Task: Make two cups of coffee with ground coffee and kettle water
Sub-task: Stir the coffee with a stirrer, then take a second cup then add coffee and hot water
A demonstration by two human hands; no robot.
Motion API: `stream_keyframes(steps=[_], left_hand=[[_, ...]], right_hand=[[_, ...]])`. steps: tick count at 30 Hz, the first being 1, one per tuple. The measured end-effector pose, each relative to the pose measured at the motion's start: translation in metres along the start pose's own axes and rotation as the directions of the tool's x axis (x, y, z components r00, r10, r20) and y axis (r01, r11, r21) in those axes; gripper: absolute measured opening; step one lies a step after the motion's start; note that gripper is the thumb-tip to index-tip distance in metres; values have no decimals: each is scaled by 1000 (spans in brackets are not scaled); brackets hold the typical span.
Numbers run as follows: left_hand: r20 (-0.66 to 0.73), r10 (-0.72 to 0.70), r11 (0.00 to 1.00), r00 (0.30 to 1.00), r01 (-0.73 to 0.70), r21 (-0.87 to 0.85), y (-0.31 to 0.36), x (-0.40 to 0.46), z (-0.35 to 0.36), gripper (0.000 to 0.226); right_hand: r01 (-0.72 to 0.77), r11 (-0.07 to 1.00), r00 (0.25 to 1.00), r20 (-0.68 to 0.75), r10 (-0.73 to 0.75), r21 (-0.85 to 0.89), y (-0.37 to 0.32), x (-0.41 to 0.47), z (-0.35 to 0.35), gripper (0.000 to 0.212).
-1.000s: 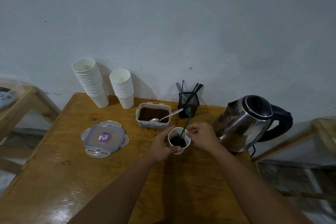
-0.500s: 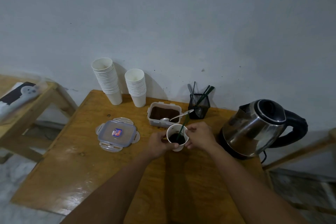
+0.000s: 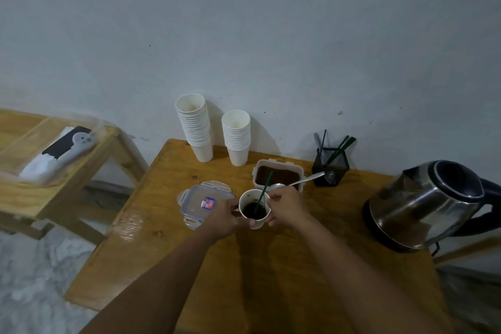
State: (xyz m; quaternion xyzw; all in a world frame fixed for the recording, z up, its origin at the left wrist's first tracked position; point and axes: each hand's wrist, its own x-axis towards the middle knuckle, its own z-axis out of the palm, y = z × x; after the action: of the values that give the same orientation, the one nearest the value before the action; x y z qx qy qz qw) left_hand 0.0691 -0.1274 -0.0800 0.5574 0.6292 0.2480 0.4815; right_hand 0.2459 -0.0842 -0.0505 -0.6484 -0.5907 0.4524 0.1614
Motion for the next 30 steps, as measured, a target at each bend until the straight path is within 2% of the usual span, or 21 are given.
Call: stream_keyframes(steps=[8,11,14,16,19,22,25,27,30], left_hand=[[72,-6,1000,997,6,-1,-15,3,-22,54],[130,-29,1000,991,29,-1,-13,10,-32,51],[186,-72,997,980,76,-16,-10,21,-47,74],[188,-149,987,971,159,-38,-4,28,-58,78],[102,-162,985,982,166,-35,6,43,-73,66],[-113,-135,990,984,130,-44,17,61,-87,70],[-257,-59,998,965,55,-21,28,81,-97,70],[-303,-21,999,953,28,19,38,92,-99,70],[-323,-5,997,947,28,66,47,111,-101,77]], right_hand=[[-59,998,998,8,59,-6,-13,-6,17,25],[-68,996,997,-35,66,-58,-16,-1,10,18],[-111,990,985,-140,98,-86,-23,9,-2,12],[-104,982,974,-218,67,-160,-30,17,-12,20],[-67,967,945,-327,-18,-246,-52,27,-20,15],[52,961,920,-360,-152,-272,-80,38,-21,17],[195,919,891,-331,-312,-343,-109,52,-17,27],[254,879,876,-290,-387,-404,-124,63,-13,29],[274,824,882,-213,-421,-495,-140,82,-7,32]])
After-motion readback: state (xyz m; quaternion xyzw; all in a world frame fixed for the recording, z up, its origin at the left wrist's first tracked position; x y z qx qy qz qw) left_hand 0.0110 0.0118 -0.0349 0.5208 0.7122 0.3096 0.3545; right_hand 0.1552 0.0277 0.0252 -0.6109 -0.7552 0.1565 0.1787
